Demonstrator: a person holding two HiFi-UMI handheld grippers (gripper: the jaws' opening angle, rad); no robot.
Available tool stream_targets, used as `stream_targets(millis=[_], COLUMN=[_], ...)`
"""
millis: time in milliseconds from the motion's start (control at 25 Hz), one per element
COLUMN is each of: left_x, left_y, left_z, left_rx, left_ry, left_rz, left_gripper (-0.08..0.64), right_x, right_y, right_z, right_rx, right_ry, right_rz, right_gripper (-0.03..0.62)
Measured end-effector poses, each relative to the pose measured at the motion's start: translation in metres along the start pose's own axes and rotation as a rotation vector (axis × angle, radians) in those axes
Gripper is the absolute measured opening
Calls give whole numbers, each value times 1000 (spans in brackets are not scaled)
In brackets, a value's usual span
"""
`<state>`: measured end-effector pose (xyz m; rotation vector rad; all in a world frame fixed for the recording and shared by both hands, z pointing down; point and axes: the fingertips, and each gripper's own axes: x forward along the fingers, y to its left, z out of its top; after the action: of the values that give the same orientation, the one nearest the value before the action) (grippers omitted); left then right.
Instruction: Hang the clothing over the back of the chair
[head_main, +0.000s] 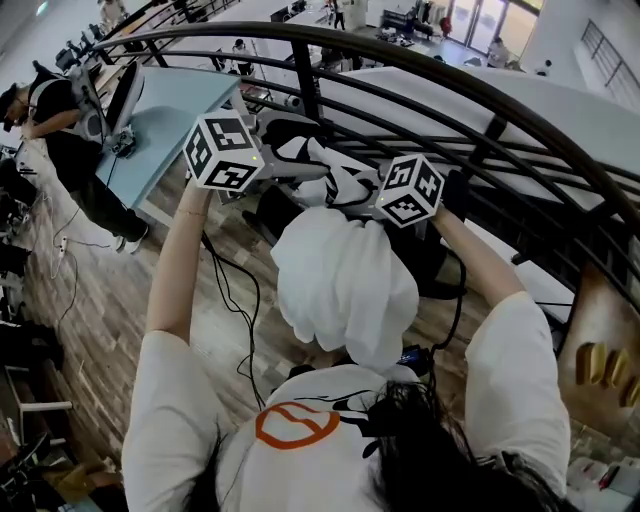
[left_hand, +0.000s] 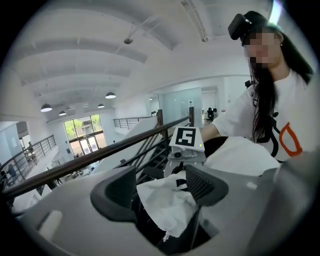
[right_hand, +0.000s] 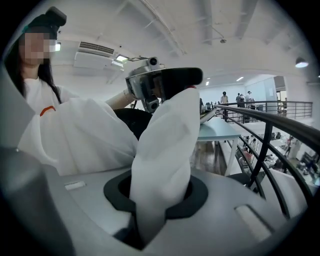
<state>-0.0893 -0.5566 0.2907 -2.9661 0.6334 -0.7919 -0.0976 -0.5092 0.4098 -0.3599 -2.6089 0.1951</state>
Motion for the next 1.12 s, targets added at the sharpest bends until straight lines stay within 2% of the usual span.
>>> stream_targets(millis=[200,240,280,320,360,520,720,880,1040,1080,1120], left_x=[26,30,33,36,37,42,49,53,60,60,60], left_y=[-2,-2,-2,-3,-3,-2,6,11,19,21,24], left_z=[-27,-33,-38,-43,-48,-54,-68,-73,-71,-74,-80], left_rx=[-33,-47,-56,-58,-54,-16,2,-2,-4,14,38], left_ry=[145,164,180,197,217,286,314,308,301,334,387], left_rz=[-131,-143,-149,-149,-144,-115,-81,-81,-76,-64,-49], left_gripper=[417,390,334,233,192,181,178,176,176,175,175], right_x=[-5,-5,-6,-7,-7,-10,-9,-19,-36,-41,-50], right_y=[0,-2,-4,-5,-5,-3,-9,-15,-25,-29,-34], right_z=[1,1,1,1,1,1,-2,-3,-4,-3,-3], right_rx=[-8,-4,0,4,8,55,197,289,309,309,300], right_ry=[-9,-14,-19,-22,-24,-41,-78,-105,-136,-149,-166], right_rz=[-8,-9,-11,-13,-14,-6,-9,-31,-81,-108,-146], right_gripper=[117,117,117,117,117,123,166,237,301,338,430])
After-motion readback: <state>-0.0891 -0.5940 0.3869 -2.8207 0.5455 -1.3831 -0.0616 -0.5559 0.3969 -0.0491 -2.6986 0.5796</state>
